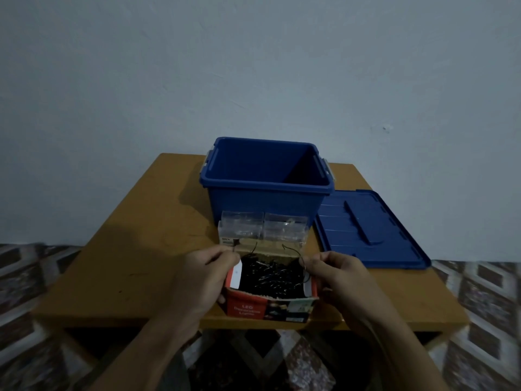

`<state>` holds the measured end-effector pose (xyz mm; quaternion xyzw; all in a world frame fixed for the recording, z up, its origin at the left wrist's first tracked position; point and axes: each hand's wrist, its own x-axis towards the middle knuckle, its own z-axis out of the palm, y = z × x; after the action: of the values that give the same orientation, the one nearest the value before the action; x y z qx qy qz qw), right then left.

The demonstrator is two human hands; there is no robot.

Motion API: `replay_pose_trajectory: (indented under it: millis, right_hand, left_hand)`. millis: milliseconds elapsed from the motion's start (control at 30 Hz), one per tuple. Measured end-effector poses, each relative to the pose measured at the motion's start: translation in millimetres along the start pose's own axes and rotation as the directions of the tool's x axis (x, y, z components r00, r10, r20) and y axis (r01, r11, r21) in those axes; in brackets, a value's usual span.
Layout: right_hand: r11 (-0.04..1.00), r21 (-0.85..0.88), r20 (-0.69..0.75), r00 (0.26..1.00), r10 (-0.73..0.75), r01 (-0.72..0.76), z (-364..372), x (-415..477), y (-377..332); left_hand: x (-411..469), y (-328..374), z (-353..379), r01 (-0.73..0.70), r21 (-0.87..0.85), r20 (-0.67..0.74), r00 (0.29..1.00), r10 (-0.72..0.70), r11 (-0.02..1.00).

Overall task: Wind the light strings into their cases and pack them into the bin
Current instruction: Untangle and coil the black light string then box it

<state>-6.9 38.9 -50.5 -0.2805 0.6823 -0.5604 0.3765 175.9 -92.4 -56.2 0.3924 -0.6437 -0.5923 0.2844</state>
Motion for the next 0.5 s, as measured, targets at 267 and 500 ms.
replay_pose_trajectory:
  millis: [267, 500]
  right_hand:
    - [1.000, 0.005, 0.043, 0.999, -0.020, 0.020, -6, -8, 0]
    - [0.993, 0.093, 0.037, 0.996, -0.077, 0.073, -8, -6, 1]
  left_hand:
    - [-8, -3, 0, 0.055, -0.083, 0.064, 0.997, -0.050, 0.995]
    - [-10, -3, 4, 0.013, -0.111, 0.022, 1.000, -0.010, 0.994]
